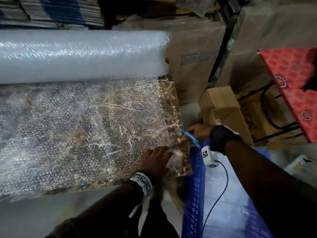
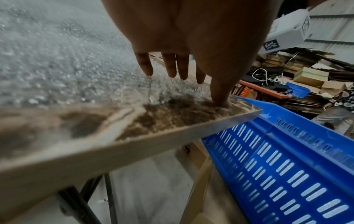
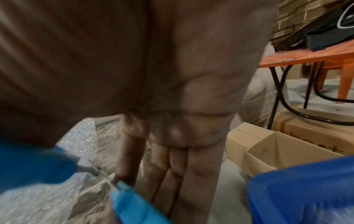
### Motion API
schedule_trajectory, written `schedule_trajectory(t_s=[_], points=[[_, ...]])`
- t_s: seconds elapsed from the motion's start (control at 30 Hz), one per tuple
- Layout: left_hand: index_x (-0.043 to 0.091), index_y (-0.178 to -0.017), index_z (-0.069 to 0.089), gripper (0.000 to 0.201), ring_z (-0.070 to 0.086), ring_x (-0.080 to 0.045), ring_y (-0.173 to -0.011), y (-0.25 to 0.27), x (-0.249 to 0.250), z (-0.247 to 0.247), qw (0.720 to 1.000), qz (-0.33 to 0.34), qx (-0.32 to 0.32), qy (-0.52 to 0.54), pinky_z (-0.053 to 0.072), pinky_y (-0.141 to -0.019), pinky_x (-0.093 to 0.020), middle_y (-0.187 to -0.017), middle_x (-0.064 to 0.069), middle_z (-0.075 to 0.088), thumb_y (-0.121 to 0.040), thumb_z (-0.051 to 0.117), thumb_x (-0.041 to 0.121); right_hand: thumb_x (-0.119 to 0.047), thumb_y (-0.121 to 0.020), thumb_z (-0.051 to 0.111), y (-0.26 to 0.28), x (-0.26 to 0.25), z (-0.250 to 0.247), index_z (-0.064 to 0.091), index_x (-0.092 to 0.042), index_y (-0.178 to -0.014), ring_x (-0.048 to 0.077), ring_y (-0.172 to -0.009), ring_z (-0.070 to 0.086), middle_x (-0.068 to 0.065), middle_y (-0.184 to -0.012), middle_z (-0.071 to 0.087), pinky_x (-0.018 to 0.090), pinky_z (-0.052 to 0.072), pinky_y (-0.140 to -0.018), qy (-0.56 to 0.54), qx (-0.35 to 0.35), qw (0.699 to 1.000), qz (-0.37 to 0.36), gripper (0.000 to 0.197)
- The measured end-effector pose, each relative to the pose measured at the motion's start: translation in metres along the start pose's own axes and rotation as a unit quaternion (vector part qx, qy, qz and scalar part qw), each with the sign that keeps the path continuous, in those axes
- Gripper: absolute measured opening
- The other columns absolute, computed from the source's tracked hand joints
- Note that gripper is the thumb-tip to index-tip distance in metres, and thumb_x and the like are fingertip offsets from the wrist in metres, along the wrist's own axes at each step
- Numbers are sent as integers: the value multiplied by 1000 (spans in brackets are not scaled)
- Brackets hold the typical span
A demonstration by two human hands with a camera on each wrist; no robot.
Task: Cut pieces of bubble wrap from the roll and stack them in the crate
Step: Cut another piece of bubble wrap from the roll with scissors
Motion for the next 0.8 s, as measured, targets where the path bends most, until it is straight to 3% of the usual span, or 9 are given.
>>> schedule_trajectory(t_s=[0.1,0.2,0.3,0.4,0.57,0.63,0.7,0.73,0.8], points=[[34,-122,56,54,54,-24,-118,-1,2,6,1000,-17,18,18,43,-90,-47,-134,2,53,-73,67,52,-18,-93,66,-13,-2,-11,65,-17,-97,22,-77,65,15,-91,67,36,54,-72,10,-41,999,1,4],[35,-101,63,33,60,-22,-103,-4,4,8,996,-33,81,19,48,-80,-44,-117,5,60,-71,64,47,-13,-97,61,-19,-11,-21,65,-12,-90,15,-64,59,7,-71,62,26,51,-57,-24,-63,998,0,8],[31,-96,65,27,61,-21,-96,-7,7,5,989,-56,130,37,48,-77,-43,-109,5,62,-77,49,40,-16,-98,59,-26,-24,-34,70,-19,-75,10,-59,57,-2,-59,61,28,45,-58,-8,-96,995,-14,25],[28,-92,66,28,65,-19,-87,-6,9,1,982,-57,173,54,51,-73,-41,-101,6,65,-76,46,39,-43,-83,72,-32,-33,-51,69,-16,-93,11,-67,59,-1,-72,65,26,48,-64,23,-119,992,-19,29],[30,-96,60,27,66,-16,-84,-4,1,6,978,-51,178,97,50,-72,-34,-100,10,65,-76,47,41,-20,-97,58,-38,-44,-71,62,-18,-90,1,-59,62,6,-83,61,17,50,-60,76,-144,987,-10,9],[32,-97,59,25,64,-12,-89,-3,-4,11,978,-48,161,120,43,-81,-33,-102,14,63,-76,49,42,-39,-85,73,-43,-54,-73,66,-10,-92,3,-58,62,10,-84,63,18,50,-59,95,-161,982,-15,31],[34,-94,60,23,62,-8,-92,-4,-8,16,977,-46,156,141,32,-82,-30,-102,17,63,-74,50,42,-59,-46,89,-55,-60,-74,68,-4,-98,10,-65,62,7,-82,67,22,50,-62,112,-181,977,-31,78],[34,-93,60,22,62,-8,-93,-4,-9,16,975,-44,154,154,31,-82,-30,-102,18,63,-74,51,41,-56,-40,90,-60,-63,-73,67,0,-104,12,-68,60,6,-82,66,23,50,-64,105,-194,975,-39,88],[34,-93,62,22,63,-8,-96,-4,-11,16,971,-42,151,178,36,-85,-31,-105,18,64,-75,52,41,-34,-62,84,-68,-71,-70,60,7,-122,14,-78,59,7,-92,64,22,50,-69,118,-214,968,-49,76]])
Point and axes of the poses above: each hand's wrist, its own y-axis away from the middle knuckle, its own z-axis out of the palm, x = y × z, the point moved 2 cm from there along -y, towards the middle knuckle
